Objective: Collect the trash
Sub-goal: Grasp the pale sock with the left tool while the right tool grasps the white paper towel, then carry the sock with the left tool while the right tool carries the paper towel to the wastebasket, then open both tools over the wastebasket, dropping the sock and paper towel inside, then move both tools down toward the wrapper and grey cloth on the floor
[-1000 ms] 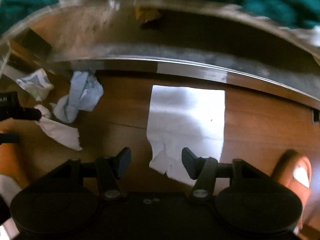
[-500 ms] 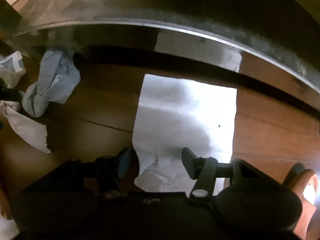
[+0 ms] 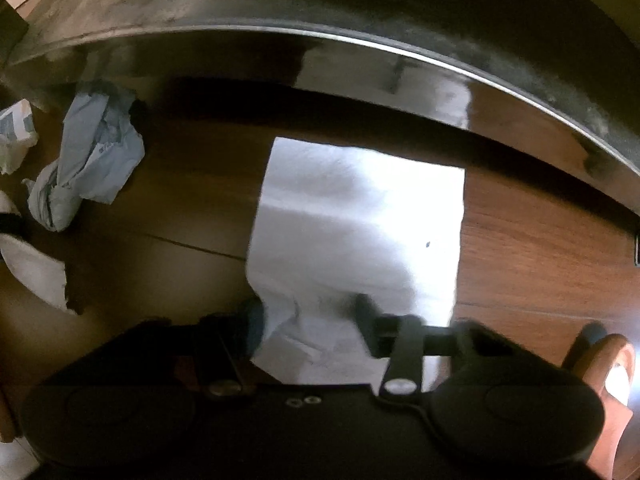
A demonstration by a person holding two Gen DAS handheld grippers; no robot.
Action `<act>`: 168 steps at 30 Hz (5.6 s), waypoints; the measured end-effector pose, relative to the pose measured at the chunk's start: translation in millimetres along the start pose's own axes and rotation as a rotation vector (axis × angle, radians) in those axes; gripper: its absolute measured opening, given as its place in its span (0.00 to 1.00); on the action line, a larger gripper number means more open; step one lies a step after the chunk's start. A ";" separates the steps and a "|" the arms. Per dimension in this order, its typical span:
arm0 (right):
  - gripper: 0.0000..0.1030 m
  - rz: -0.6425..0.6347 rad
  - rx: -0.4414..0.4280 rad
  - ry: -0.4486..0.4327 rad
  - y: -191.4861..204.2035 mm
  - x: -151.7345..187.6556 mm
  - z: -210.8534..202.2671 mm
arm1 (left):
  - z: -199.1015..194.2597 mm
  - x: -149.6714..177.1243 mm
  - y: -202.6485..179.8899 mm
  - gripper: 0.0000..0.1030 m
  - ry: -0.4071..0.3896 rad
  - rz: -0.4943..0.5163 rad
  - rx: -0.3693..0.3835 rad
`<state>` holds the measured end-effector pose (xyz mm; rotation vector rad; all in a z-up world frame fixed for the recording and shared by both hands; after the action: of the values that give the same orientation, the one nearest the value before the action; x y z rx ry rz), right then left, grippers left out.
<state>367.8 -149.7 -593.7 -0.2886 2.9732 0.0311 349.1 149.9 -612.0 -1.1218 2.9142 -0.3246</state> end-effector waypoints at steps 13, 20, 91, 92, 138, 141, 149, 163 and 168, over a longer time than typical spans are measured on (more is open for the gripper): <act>0.02 0.029 -0.109 0.010 15.6 17.0 -63.9 | -31.2 50.0 -12.4 0.25 0.056 0.035 -0.020; 0.02 0.035 -0.143 -0.075 19.8 25.0 -146.1 | -101.4 80.0 -35.1 0.25 0.004 0.069 0.028; 0.03 -0.047 -0.299 -0.978 -73.3 -121.1 -654.9 | -656.4 112.5 -347.2 0.25 -0.887 0.760 0.284; 0.03 -0.048 -0.300 -0.964 -73.0 -124.1 -649.8 | -649.1 109.3 -351.1 0.25 -0.876 0.773 0.269; 0.49 -0.104 -0.218 -0.925 -60.3 -88.4 -671.1 | -641.3 134.1 -334.7 0.70 -0.740 0.857 0.208; 0.50 -0.111 -0.221 -0.940 -57.5 -74.9 -685.0 | -656.3 147.1 -322.8 0.75 -0.753 0.843 0.237; 0.52 -0.136 -0.224 -0.968 -46.1 -43.2 -712.2 | -684.4 181.8 -289.9 0.76 -0.782 0.842 0.273; 0.53 -0.188 -0.261 -0.982 -20.3 3.0 -726.4 | -704.8 215.3 -222.9 0.86 -0.819 0.819 0.290; 0.54 -0.209 -0.290 -0.959 -8.7 12.9 -715.8 | -699.0 216.5 -197.5 0.93 -0.817 0.815 0.293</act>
<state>248.9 -186.1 111.4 -0.4552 1.9710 0.4412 265.9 -3.0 125.7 0.0521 2.2057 -0.1874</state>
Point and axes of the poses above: each gripper's, at about its wrist camera, not at the fingertips, and z roughly the way its jaws point, y to its left, x to its underside, the point moved 5 cm from there along z, roughly the way its jaws point, and after that the axes turned 2 degrees about y, right-handed, at the moved point
